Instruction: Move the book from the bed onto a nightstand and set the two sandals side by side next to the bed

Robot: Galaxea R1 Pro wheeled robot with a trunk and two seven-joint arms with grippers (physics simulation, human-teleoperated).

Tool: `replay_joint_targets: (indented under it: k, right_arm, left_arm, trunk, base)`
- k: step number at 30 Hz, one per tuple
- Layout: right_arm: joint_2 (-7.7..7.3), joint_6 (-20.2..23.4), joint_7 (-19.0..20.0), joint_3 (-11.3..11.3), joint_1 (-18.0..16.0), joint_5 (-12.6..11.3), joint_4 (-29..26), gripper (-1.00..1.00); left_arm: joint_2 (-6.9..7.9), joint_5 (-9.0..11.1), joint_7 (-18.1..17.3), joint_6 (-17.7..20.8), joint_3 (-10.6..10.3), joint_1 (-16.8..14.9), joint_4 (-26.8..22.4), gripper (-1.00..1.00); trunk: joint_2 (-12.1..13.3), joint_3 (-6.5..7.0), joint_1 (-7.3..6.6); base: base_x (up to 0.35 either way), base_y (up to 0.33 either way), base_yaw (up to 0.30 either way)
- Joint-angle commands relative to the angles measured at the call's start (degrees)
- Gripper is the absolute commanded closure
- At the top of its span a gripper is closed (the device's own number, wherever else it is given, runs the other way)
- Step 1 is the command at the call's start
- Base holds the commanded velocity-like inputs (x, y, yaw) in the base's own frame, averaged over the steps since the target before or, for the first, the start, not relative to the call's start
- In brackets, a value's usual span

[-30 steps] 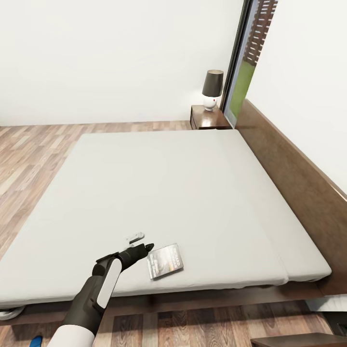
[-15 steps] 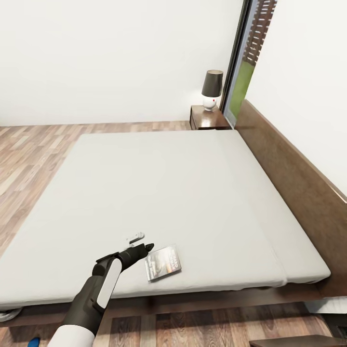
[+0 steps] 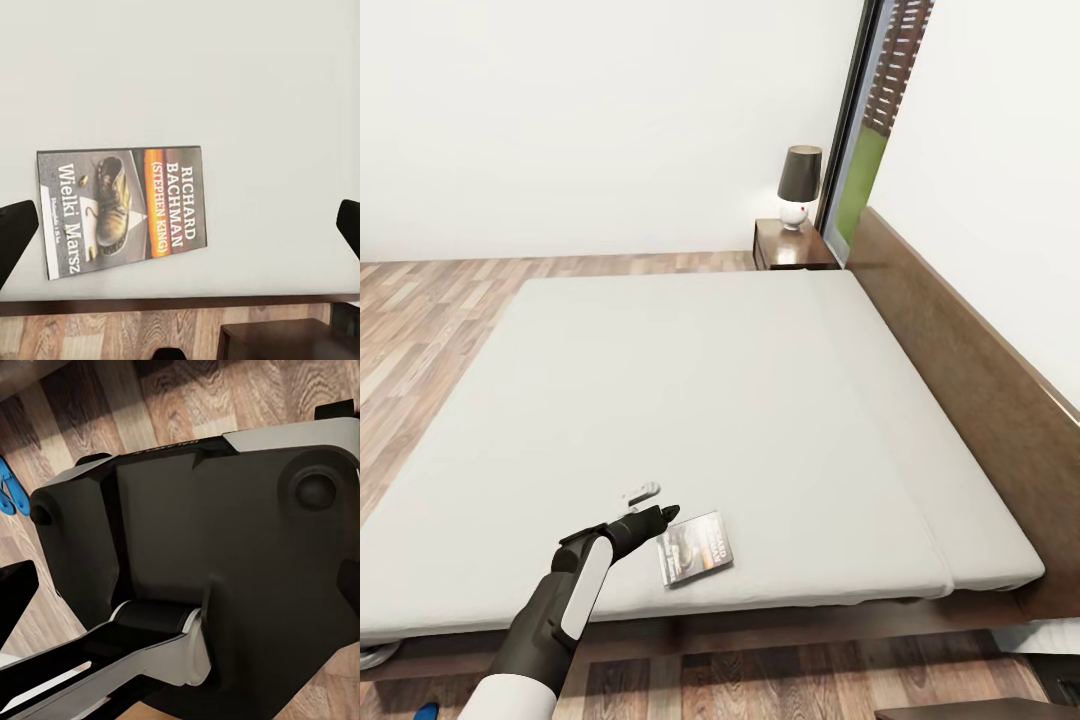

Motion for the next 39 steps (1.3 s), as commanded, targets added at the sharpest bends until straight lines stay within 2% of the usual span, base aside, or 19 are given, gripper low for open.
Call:
replay_joint_targets:
  k: [1,31,39]
  right_arm:
    - [-0.01,0.2,0.3,-0.4,0.0,0.0,0.0,-1.00]
    - [-0.01,0.1,0.3,-0.4,0.0,0.0,0.0,-1.00]
    - [-0.01,0.1,0.3,-0.4,0.0,0.0,0.0,-1.00]
  left_arm:
    - [-0.03,0.4,0.2,0.3,0.1,0.0,-0.1,-1.00]
    - [-0.03,0.5,0.2,0.3,0.0,0.0,-0.1,-1.00]
    - [0.04,3.4,0.2,0.3,0.0,0.0,-0.1,-1.00]
  trunk:
    - [-0.1,-0.08,0.03]
    - [-0.1,-0.08,0.03]
    - [-0.1,-0.08,0.03]
  base:
    - [0.000,0.000,0.000]
    - [0.025,-0.008,0.000]
    - [0.000,0.000,0.000]
